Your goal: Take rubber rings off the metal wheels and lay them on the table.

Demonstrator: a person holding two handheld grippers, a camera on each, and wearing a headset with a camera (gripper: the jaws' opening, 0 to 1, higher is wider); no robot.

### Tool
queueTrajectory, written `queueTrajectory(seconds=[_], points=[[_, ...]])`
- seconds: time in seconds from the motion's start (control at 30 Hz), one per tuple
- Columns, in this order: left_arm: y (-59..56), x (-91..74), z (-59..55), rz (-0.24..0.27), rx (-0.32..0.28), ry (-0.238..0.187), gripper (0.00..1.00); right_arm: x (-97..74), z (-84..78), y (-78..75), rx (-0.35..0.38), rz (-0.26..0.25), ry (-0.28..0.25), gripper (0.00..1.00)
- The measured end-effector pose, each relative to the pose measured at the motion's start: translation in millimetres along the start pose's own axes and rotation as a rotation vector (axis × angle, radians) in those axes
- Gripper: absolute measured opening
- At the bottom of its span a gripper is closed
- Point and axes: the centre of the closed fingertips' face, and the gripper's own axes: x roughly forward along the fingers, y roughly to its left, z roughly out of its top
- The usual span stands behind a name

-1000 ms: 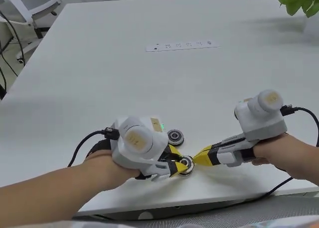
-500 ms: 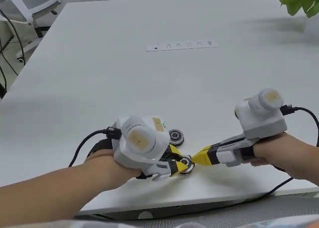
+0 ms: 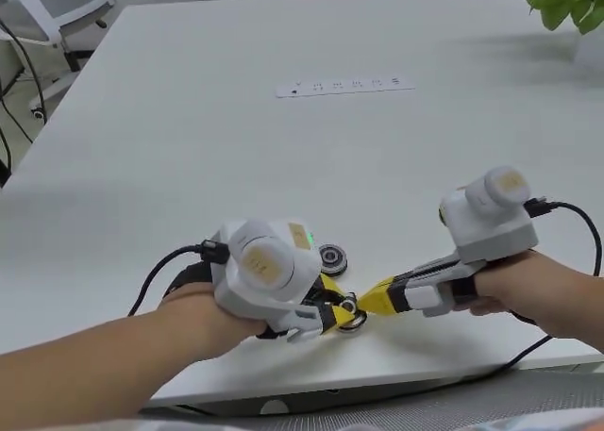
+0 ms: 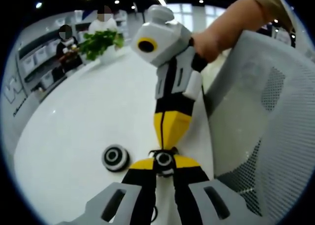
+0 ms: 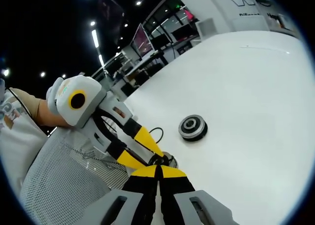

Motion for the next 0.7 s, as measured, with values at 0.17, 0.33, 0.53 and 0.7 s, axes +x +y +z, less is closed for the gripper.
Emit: queueTrajectory(seconds=[0.17,0.33,0.53,0.7], points=[[-0.2,0.1,0.0,0.001,0.002,-0.001,0.12,1.0,2.6,3.8,0.006,0.022,-0.009,0.0],[-0.3,0.0,0.3,0.0,-0.005,-0.008,0.12,2.3,0.5,7.0,-0.01,0.033,0.005,0.0],[-0.4,0.0,0.8,0.004,0.0,-0.014,0.12,-1.5,1.4,1.1,0.002,0.014,-0.014,0.0],[-0.3,0.2,0.9,-0.002,0.002,-0.011,0.13,-1.7,1.8,0.4,-0.004,0.008,-0.014,0.0]])
